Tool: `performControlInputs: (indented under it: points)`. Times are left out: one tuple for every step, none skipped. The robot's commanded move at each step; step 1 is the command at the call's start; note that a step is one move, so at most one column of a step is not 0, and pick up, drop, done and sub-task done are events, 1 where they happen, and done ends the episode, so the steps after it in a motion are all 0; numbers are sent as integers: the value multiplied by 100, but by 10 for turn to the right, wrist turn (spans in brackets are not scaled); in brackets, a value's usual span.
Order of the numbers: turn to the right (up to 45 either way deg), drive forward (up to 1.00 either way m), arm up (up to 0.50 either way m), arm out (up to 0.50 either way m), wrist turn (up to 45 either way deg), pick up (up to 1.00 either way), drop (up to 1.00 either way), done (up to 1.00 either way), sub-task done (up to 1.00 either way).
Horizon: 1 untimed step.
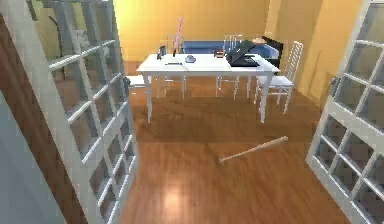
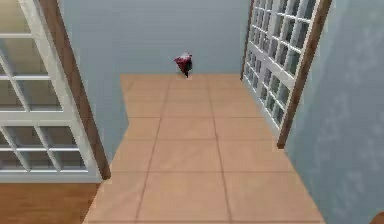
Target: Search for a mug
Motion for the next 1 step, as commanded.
performControlInputs:
  points:
    - [0, 100, 0, 0, 0, 0, 0, 0, 0]
